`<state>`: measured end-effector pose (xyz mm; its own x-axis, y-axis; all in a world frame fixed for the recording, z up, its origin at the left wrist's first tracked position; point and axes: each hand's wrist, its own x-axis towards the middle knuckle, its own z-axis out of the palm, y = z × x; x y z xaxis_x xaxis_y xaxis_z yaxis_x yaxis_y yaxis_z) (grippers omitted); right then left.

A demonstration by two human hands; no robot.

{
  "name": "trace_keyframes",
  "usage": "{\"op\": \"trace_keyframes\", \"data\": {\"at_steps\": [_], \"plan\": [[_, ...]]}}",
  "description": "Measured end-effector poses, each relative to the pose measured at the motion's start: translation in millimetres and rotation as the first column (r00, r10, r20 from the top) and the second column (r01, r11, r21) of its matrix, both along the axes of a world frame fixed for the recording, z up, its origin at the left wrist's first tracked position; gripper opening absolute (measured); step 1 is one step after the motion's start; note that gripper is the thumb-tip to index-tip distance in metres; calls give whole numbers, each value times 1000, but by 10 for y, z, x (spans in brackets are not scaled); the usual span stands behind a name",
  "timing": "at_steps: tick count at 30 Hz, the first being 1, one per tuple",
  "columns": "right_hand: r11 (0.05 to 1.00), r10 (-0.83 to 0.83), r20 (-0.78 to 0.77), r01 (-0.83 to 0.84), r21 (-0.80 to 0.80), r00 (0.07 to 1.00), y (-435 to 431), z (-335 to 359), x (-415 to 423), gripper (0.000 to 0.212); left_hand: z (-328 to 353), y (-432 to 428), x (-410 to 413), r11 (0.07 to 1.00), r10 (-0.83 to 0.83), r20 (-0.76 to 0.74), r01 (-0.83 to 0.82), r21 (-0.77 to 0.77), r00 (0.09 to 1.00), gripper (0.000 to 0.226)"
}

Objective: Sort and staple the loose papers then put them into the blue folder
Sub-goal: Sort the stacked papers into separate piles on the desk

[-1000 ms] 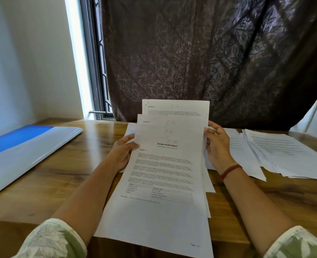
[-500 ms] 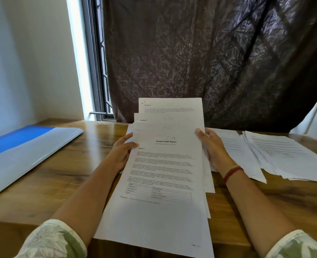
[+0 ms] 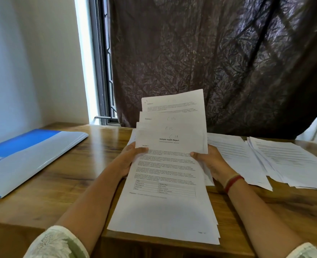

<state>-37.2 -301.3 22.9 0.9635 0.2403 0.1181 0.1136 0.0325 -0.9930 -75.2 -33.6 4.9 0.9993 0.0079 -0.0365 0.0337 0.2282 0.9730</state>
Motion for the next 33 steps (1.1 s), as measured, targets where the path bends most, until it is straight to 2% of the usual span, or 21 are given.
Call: {"op": "trace_keyframes", "data": {"at_steps": [6,10,12,14,16,18,20,22,25,27,28,31,33], "plan": [[1000,0,5,0,10,1000,16,31,-42,21,19,-3,-19,995,37,17,-39,90,999,43],[996,19,18,-20,91,1000,29,38,-80,22,53,-41,-46,991,71,5,-72,112,997,42],[990,-124,158,132,-41,980,48,10,-60,48,51,-50,-34,987,79,0,-78,141,997,42],[933,-271,358,336,-131,894,29,10,-31,74,63,-81,-44,979,86,2,-85,188,996,41],[899,-280,496,406,-165,822,-19,17,-1,82,69,-118,-56,971,93,-1,-91,221,996,45],[911,-183,509,339,-233,841,-60,15,23,76,63,-151,-69,953,103,40,-110,283,994,57],[932,-119,449,255,-258,886,-63,-4,40,66,35,-150,-62,917,114,136,-156,366,984,75],[924,-151,437,284,-257,887,-51,-28,74,58,7,-138,-54,898,123,191,-192,396,974,82],[895,-254,455,386,-223,853,-59,-23,103,46,22,-141,-67,879,148,197,-220,423,969,78],[908,-290,450,391,-151,845,-54,-6,93,30,34,-150,-75,880,171,186,-235,414,968,75],[908,-292,464,395,-140,836,-49,-17,97,23,27,-146,-69,879,186,180,-246,409,966,73],[902,-270,505,398,-164,820,-29,-58,79,22,9,-149,-70,892,195,159,-242,381,968,70],[931,-234,471,336,-143,850,-40,-60,82,18,-7,-138,-67,902,183,150,-227,367,972,70]]}}
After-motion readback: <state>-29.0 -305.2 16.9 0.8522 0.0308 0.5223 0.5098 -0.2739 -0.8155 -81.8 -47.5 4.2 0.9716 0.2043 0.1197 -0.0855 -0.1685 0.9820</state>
